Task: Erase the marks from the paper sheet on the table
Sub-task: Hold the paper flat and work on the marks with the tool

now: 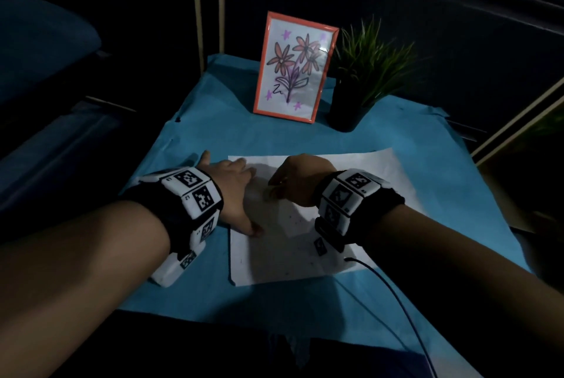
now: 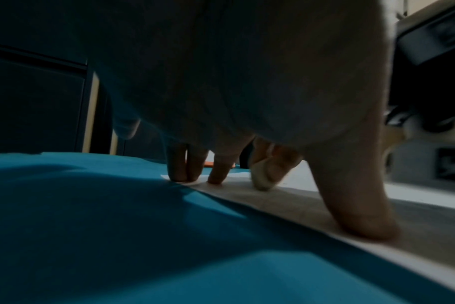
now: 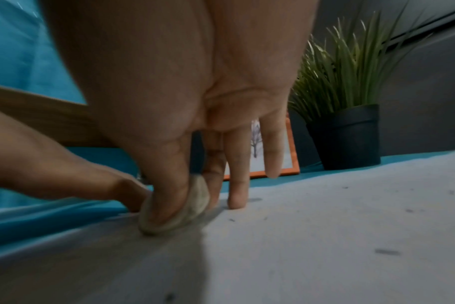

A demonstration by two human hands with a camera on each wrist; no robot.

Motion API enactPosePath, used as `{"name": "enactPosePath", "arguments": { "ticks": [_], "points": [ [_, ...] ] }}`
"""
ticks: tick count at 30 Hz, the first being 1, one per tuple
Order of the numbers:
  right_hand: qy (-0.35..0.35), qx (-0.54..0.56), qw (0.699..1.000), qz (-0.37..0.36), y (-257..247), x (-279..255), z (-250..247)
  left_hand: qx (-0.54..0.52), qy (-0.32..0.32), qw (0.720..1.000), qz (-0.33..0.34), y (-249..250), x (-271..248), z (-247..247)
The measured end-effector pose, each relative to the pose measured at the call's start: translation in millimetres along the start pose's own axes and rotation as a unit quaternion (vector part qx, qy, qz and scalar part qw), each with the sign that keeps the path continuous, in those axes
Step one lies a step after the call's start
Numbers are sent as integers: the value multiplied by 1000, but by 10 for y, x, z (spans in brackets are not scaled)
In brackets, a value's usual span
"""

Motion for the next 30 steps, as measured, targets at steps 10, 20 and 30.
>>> {"name": "enactPosePath", "arguments": {
  "ticks": [10,20,30],
  "points": [
    [-28,11,999,-12,-10,-122,108,-4,-6,1000,-2,-9,10,12],
    [-9,30,999,-11,-44,-140,109,-8,-3,1000,-4,-2,-4,1],
    [18,28,999,-9,-19,-143,43,-24,-1,1000,3,-15,-25,4]
  ]
}}
Point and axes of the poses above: each hand's wrist, its own x-axis towards the middle knuckle, its own z-axis out of the palm, y = z × x, the point moved 8 cm from there along x, towards the middle knuckle, and after that the axes turned 10 degrees about -x, right-handed, at the moved point
